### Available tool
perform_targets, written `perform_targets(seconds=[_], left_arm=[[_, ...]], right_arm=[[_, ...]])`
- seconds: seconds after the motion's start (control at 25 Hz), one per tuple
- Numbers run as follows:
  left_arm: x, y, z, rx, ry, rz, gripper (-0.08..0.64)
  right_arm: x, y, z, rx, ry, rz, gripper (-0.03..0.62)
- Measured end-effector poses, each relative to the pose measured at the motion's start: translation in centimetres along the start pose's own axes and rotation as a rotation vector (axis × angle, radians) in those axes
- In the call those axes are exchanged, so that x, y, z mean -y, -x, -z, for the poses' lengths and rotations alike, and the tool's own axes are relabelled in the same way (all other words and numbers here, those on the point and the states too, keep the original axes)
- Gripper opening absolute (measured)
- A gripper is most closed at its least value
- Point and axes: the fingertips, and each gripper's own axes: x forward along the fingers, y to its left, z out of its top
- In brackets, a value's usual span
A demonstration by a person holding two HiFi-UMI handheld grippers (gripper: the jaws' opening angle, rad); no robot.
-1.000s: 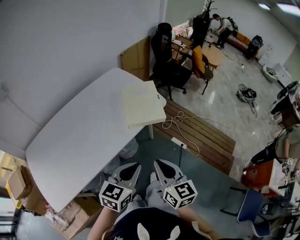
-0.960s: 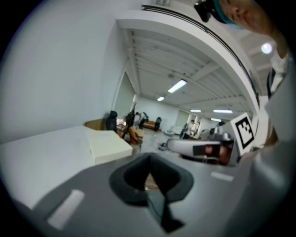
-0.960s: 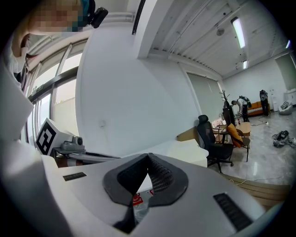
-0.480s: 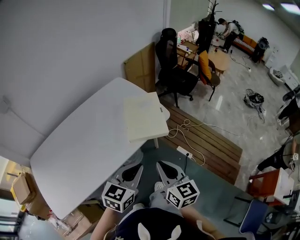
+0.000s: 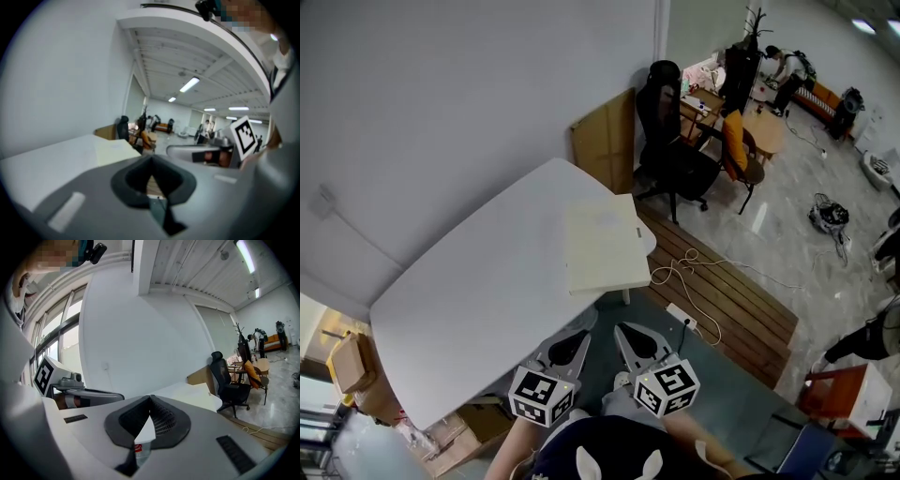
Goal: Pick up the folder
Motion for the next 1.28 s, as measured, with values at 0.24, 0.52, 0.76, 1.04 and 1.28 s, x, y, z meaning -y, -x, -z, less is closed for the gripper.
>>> perform_targets(seconds=[0.24,0.52,0.76,1.04,1.28], left_arm=[[0.2,-1.7,-0.6,0.014,0.008,-0.034,0.003],[1.0,-3.2,-0.4,0.030,0.029,-0.053,0.003],[1.3,-3.8,-0.6,0.049,0.056,-0.052,0.003],[0.5,-4.2,-1.1,0.075,0.098,-0.068,0.003],[-1.3,-6.2,-1.2,0.072,0.107,-0.066,0.003]], right_arm=[[1.7,-0.1,-0.7,-0.008,0.010,-0.030,0.009],[3.1,0.3,-1.2,-0.009,0.027,-0.061,0.009],[3.9,0.2,-1.0,-0.025,0.026,-0.060,0.009],[3.1,-1.0,-0.8,-0.046,0.041,-0.083,0.009],[4.4,-2.6,-0.5,-0.076,0.051,-0.070,0.009]])
